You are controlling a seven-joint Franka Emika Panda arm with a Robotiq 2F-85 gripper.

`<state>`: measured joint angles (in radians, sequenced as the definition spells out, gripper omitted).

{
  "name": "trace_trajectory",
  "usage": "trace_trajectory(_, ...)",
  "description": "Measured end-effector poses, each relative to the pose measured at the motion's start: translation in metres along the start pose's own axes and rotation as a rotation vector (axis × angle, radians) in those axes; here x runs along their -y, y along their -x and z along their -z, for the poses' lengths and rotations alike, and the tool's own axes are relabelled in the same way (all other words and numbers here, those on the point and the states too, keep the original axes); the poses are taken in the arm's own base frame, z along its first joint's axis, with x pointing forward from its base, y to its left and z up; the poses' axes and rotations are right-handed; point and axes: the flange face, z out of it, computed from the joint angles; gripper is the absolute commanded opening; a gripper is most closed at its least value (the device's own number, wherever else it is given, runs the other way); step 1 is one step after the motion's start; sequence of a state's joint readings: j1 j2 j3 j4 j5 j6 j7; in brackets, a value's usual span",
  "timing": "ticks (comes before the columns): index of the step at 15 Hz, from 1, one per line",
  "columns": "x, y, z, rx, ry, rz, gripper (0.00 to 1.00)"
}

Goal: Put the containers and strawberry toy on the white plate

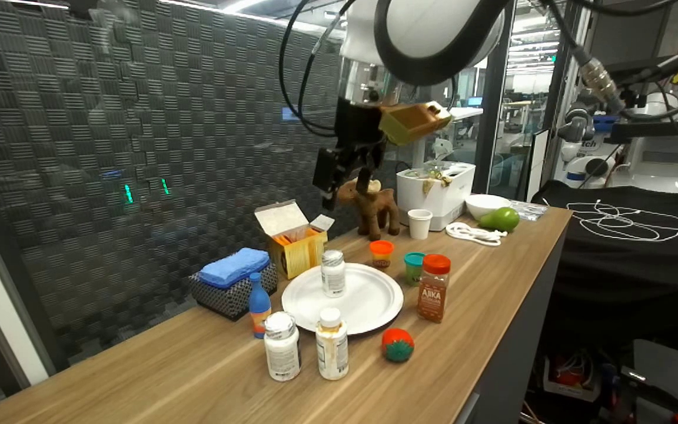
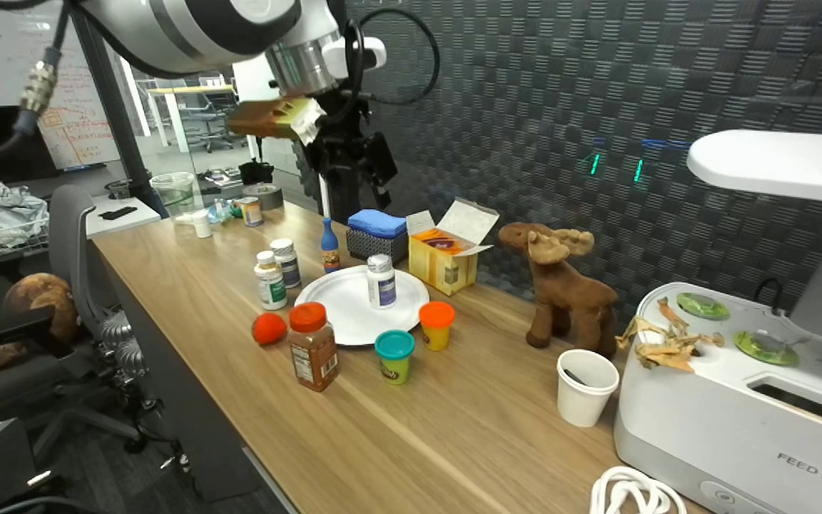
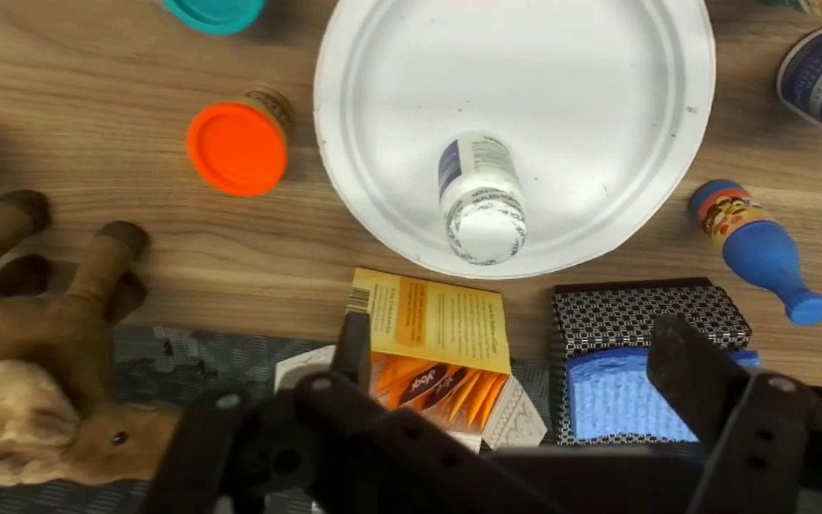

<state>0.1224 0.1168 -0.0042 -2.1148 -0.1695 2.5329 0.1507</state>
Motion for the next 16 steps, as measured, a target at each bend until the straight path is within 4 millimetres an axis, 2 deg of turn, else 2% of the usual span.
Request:
trace_trajectory(3,-0.029,0.018,0.026,0.039,0.01,0.045,1.0)
trace_trajectory(6,-0.052,0.035,0.021,0.08,0.006,0.102,1.0)
trace_trajectory(9,-0.056,0.044,0.008,0.112,-0.01,0.12,1.0)
trace_trajectory(16,-0.055,0.044,0.008,0.112,-0.01,0.122,1.0)
